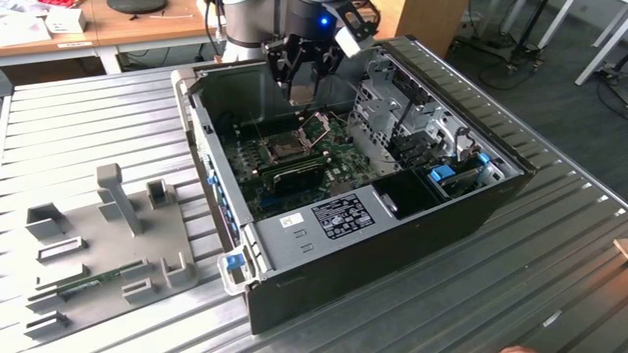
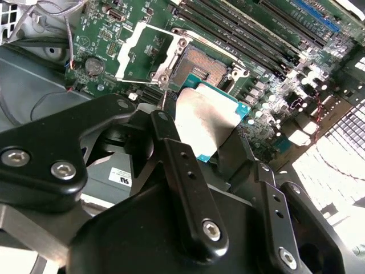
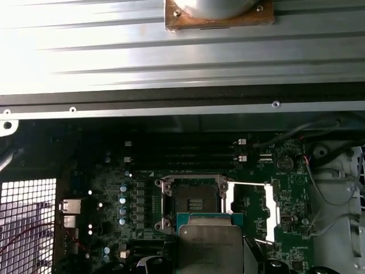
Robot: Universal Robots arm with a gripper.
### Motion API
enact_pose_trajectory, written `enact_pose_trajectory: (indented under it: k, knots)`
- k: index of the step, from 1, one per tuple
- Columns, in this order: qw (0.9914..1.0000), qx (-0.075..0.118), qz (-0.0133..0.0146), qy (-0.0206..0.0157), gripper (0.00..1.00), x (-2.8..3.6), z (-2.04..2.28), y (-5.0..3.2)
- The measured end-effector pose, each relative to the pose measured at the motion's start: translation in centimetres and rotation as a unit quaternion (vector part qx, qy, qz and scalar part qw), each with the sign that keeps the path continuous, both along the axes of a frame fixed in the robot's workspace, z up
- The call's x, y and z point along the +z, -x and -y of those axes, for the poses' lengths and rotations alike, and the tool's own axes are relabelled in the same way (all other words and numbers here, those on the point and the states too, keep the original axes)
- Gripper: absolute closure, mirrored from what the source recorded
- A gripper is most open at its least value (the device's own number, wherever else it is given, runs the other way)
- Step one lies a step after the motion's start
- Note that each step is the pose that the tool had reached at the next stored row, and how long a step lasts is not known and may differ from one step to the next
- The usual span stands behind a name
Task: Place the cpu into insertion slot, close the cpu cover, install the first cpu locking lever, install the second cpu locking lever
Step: 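Place the cpu into insertion slot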
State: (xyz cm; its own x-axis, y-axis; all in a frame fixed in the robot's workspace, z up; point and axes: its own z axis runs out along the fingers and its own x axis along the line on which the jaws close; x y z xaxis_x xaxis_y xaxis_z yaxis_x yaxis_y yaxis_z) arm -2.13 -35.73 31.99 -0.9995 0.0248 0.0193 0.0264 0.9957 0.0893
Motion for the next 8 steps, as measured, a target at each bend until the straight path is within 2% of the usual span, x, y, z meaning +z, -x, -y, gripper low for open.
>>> enact_pose_trajectory:
  k: [8]
  knots:
    - [1.00000, 0.000, 0.0000, 0.0000, 0.46, -0.81, 0.00, 0.00]
